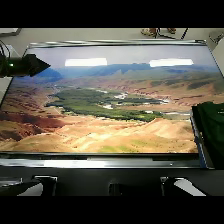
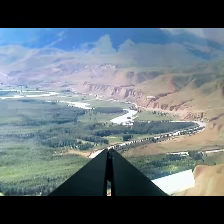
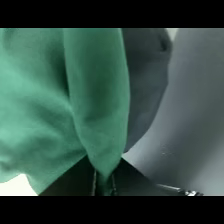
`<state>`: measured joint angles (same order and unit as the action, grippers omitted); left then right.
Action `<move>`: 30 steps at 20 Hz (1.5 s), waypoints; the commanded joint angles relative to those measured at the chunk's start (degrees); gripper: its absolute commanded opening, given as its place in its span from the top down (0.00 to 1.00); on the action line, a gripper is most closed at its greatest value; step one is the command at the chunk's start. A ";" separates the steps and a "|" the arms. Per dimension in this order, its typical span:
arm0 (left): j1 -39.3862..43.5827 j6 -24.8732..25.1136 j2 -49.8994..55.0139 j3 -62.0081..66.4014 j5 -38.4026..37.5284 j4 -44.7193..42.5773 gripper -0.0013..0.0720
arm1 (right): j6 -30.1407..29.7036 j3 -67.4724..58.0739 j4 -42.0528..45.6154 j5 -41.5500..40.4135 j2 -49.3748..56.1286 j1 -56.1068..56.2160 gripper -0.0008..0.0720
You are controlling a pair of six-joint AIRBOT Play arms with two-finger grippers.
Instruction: Fold the clothes and pants, and hang the long-sleeved shirts on hangers.
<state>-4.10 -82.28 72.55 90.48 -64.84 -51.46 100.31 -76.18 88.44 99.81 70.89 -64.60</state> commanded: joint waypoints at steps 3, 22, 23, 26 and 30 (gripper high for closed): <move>0.00 0.00 -0.04 0.00 -0.11 0.00 0.95 | -1.60 2.03 2.49 -4.42 -0.28 0.00 0.01; 10.03 -13.46 15.02 1.20 -20.98 -37.22 0.07 | 7.61 -24.30 -14.25 -12.17 24.55 68.13 0.07; 10.62 -13.84 13.31 -1.99 -16.46 -35.85 0.07 | 6.80 -24.33 -13.84 -10.99 24.72 68.35 0.07; 11.56 -13.81 11.93 -5.73 -10.29 -36.59 0.09 | 6.80 -24.33 -10.82 -11.47 24.22 68.37 0.07; 11.56 -13.79 12.66 -5.73 -10.27 -36.54 0.09 | 6.82 -24.33 -9.79 -11.43 24.22 68.37 0.07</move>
